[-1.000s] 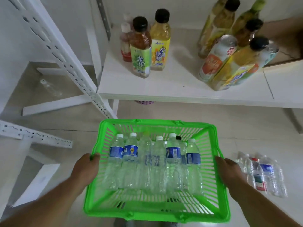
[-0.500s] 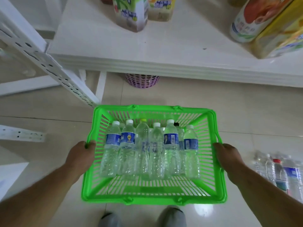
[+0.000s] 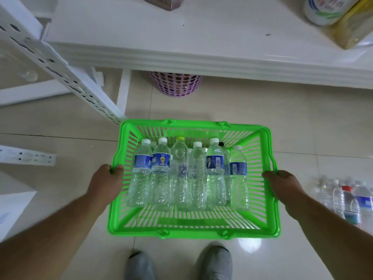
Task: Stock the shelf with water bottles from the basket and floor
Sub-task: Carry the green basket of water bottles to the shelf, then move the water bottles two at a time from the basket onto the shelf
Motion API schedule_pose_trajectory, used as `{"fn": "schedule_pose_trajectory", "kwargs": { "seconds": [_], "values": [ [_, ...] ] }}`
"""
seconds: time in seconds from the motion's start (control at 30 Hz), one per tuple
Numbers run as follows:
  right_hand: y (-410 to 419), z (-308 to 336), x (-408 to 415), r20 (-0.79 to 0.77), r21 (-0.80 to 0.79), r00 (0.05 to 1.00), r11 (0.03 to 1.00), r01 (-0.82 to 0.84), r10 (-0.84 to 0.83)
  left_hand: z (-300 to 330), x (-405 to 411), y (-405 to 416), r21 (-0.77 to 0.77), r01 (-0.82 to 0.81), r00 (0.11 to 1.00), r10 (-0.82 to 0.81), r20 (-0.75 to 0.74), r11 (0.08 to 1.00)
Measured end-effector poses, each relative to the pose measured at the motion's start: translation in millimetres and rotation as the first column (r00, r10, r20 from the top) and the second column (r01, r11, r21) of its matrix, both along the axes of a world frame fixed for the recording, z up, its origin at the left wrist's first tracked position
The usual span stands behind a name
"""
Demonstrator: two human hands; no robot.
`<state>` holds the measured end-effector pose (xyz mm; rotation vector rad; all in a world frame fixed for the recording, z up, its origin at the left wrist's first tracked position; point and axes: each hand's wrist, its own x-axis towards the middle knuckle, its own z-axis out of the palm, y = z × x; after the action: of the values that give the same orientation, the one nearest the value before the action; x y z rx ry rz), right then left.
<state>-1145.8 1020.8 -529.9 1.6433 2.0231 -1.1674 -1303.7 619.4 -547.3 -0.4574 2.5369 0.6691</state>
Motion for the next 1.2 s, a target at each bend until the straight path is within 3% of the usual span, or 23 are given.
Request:
{"fn": "schedule_pose_trajectory", "kwargs": {
  "seconds": [0.07, 0.13, 0.2, 0.27, 0.3, 0.37, 0.5, 0.67, 0.83, 0.97, 1.1, 1.2],
  "values": [
    [0.0, 6.7, -1.0, 0.036, 0.004, 0.999, 1.0, -0.019, 0.019, 3.8, -3.0, -1.0, 0.014, -0.004, 0.999, 0.004, 0.051, 1.0],
    [-6.9, 18.0, -2.5, 0.082, 0.161, 0.994, 0.984, -0.078, 0.065, 10.7, -3.6, -2.0, 0.027, -0.012, 0.999, 0.011, 0.049, 1.0],
    [-27.0, 33.2, -4.3, 0.026, 0.423, 0.985, 0.89, -0.168, 0.173, 23.4, 1.2, -1.7, -0.058, 0.021, 0.994, -0.027, -0.108, 0.998],
    [-62.3, 47.1, -10.3, -0.134, 0.507, 0.95, 0.843, -0.18, 0.283, 37.1, 12.6, 5.9, -0.056, 0.119, 0.924, -0.131, -0.358, 0.991],
    [-81.7, 49.8, -14.6, -0.19, 0.471, 0.93, 0.86, -0.195, 0.315, 42.0, 18.8, 13.0, -0.021, 0.184, 0.892, -0.176, -0.416, 0.983],
    [-119.8, 47.2, -26.1, -0.218, 0.303, 0.921, 0.919, -0.251, 0.324, 43.8, 29.4, 27.7, 0.077, 0.258, 0.905, -0.213, -0.368, 0.963],
    [-173.3, 25.3, -53.5, -0.107, -0.047, 0.944, 0.946, -0.319, 0.313, 28.4, 33.3, 45.7, 0.177, 0.107, 0.992, -0.093, -0.083, 0.978],
    [-201.5, 2.8, -80.6, -0.09, -0.325, 0.959, 0.902, -0.284, 0.27, 7.9, 27.1, 50.5, 0.12, 0.002, 0.991, -0.018, 0.13, 0.993],
    [-219.3, -16.0, -109.8, -0.117, -0.417, 0.943, 0.846, -0.332, 0.312, -15.4, 14.4, 52.2, 0.058, -0.036, 0.954, 0.017, 0.3, 0.998],
    [-235.6, -38.5, -124.2, -0.044, -0.44, 0.94, 0.838, -0.322, 0.338, -27.5, 2.9, 56.7, 0.06, -0.06, 0.942, 0.037, 0.333, 0.996],
    [-245.2, -57.6, -135.1, 0.002, -0.399, 0.942, 0.864, -0.307, 0.336, -30.2, 5.8, 56.8, 0.012, 0.136, 0.95, -0.134, 0.282, 0.991],
    [-248.6, -62.0, -139.0, 0.069, -0.293, 0.86, 0.834, -0.467, 0.506, -31.6, 22.9, 58.8, -0.123, 0.251, 0.943, -0.214, 0.255, 0.96]
  ]
}}
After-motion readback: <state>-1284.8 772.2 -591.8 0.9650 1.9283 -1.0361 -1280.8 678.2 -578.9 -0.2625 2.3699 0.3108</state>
